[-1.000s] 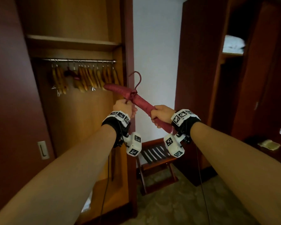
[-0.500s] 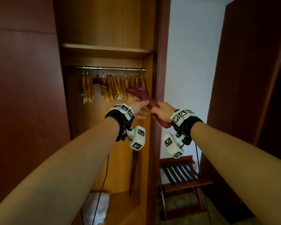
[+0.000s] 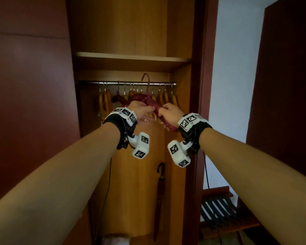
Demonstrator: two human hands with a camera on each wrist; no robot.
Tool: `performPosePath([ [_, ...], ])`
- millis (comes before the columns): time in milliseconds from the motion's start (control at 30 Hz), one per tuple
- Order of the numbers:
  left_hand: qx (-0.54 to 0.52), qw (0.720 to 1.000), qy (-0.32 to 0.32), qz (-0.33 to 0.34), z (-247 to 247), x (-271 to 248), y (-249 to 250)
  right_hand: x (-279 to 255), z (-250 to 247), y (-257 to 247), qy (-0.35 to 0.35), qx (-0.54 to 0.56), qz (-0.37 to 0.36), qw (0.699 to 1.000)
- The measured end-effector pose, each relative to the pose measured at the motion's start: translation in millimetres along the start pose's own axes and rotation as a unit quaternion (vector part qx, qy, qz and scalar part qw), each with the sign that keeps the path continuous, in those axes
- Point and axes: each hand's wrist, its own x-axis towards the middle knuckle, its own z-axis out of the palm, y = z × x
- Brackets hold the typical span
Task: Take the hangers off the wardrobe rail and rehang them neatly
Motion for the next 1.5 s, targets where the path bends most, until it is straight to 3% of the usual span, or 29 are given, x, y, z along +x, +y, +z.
performPosePath([
  [533,0.100,0.993,0.063,-0.002,-116.8,80.3,-24.3,134.1,113.9,-28.7,-0.035,0.094,0.013,0.995],
  [767,0.215,0.968,0.132,-0.012,-142.3,128.1,-31.7,197.6,132.4,-37.6,-0.049,0.134,0.055,0.988],
  [967,0.354,0.923,0.152,-0.010,-152.0,172.0,-26.7,249.9,144.3,-42.4,-0.117,0.166,0.091,0.975],
  [1100,0.400,0.904,0.153,-0.019,-153.6,191.1,-25.3,276.3,150.2,-37.7,-0.133,0.136,0.025,0.981],
  [1233,0.410,0.900,0.144,-0.034,-152.1,201.4,-26.8,288.3,151.3,-35.3,-0.142,0.124,0.013,0.982],
  [1367,0.419,0.897,0.131,-0.046,-148.4,209.2,-29.0,298.8,159.6,-44.9,-0.107,0.134,0.060,0.983],
  [1500,0.430,0.894,0.112,-0.055,-148.7,214.2,-23.6,304.8,168.7,-48.8,-0.104,0.133,0.042,0.985],
])
